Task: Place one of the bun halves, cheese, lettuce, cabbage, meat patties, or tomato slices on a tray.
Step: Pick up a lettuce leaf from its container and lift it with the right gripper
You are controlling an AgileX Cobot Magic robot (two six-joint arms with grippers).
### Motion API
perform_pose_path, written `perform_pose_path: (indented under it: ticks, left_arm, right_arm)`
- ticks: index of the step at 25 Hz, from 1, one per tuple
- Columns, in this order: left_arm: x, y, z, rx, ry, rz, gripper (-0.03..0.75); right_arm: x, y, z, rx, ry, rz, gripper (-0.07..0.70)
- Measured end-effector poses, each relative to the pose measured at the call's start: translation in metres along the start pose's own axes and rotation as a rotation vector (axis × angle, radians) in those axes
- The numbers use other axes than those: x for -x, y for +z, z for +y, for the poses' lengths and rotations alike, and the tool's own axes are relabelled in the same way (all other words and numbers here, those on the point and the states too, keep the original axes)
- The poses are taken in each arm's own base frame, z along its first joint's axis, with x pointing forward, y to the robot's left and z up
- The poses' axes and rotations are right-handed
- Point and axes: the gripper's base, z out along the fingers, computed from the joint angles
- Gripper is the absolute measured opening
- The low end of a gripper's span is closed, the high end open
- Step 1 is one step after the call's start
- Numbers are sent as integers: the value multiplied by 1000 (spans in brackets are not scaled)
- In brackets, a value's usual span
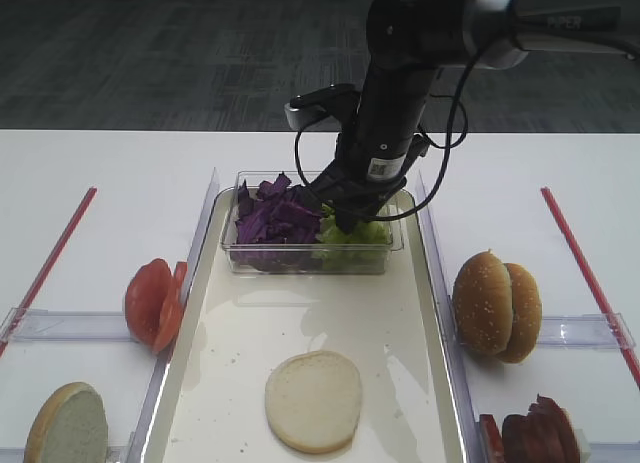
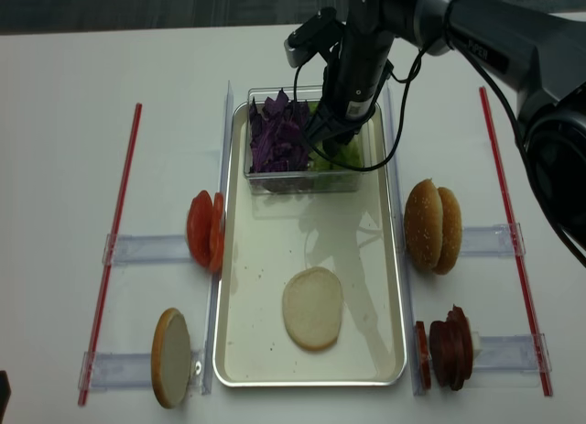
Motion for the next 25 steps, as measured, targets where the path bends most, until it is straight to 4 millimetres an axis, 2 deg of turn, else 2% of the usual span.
perform_pose_path:
  ticks: [6, 13, 25]
  left_arm:
    - [0, 0, 0, 0, 0, 0, 223]
    - [0, 0, 0, 0, 0, 0, 223]
    - [0, 0, 0, 0, 0, 0, 223]
  right_arm:
    - [0, 0, 0, -3, -4, 1, 177]
    - [0, 0, 0, -3, -4, 1, 40]
    - [5, -6, 0, -6, -8, -15, 29]
